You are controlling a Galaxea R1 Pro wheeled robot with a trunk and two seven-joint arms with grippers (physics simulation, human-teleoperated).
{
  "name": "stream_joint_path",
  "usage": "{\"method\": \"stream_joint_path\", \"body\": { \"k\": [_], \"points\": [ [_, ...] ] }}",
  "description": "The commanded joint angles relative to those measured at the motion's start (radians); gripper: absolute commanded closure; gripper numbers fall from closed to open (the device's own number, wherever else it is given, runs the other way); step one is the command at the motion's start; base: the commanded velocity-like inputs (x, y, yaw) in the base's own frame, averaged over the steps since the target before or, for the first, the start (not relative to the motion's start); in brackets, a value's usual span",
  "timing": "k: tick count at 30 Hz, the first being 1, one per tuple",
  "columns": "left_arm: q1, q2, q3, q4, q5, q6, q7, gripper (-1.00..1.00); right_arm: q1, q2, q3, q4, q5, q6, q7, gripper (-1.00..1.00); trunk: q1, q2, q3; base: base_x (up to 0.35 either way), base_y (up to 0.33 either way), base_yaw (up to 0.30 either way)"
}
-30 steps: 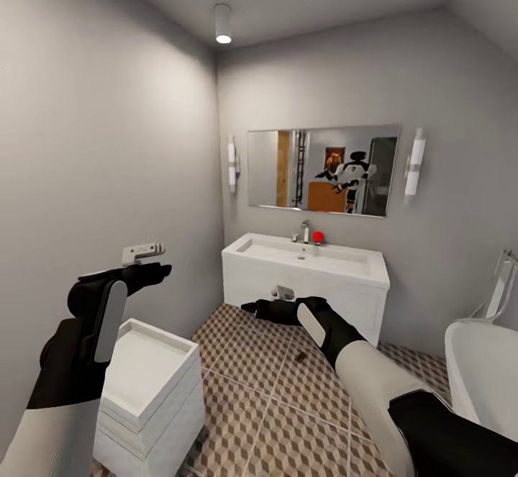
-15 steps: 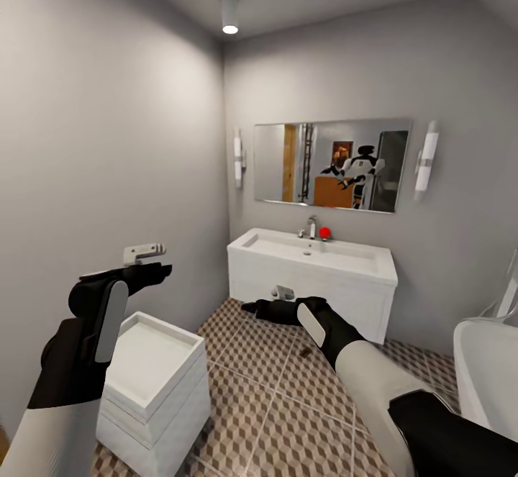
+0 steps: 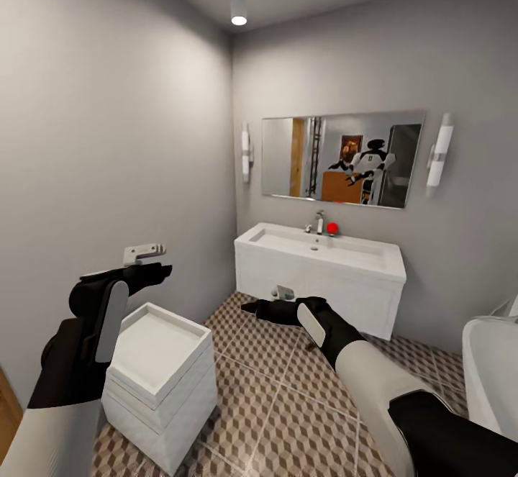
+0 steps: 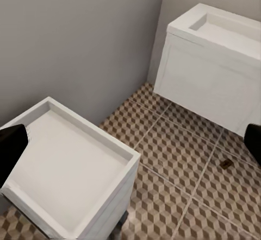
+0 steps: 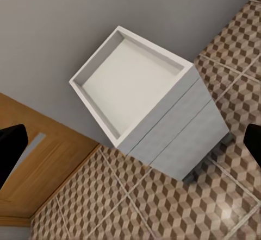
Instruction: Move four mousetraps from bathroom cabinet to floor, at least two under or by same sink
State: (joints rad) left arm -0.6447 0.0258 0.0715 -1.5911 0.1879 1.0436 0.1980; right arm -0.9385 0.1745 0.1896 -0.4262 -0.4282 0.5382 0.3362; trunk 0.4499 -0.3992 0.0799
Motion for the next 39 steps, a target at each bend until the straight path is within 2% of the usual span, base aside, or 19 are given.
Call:
{"method": "stream_joint_path", "body": {
  "k": [1,12,27,39],
  "points": [
    [0.000,0.000,0.000,-0.001,0.010,0.004,0.009,-1.00,0.000,0.000,0.001,0.000,0.001,0.003,0.001,-1.00,0.000,-0.001,-0.002,-0.105,-0.014,0.081],
    [-0.001,0.000,-0.001,0.000,0.010,0.004,0.009,-1.00,0.000,0.000,0.001,0.000,0.001,0.003,0.001,-1.00,0.000,-0.001,-0.019,-0.143,-0.074,0.081],
    [-0.001,0.000,-0.012,0.001,0.010,0.004,0.009,-1.00,0.000,0.000,0.001,-0.001,0.000,0.003,0.001,-1.00,0.000,-0.001,-0.042,-0.185,-0.176,0.075],
    [0.000,0.000,-0.022,0.001,0.010,0.004,0.009,-1.00,0.001,0.000,0.000,-0.001,0.000,0.002,0.003,-1.00,0.000,-0.001,-0.048,-0.111,-0.139,0.044]
  ]
}}
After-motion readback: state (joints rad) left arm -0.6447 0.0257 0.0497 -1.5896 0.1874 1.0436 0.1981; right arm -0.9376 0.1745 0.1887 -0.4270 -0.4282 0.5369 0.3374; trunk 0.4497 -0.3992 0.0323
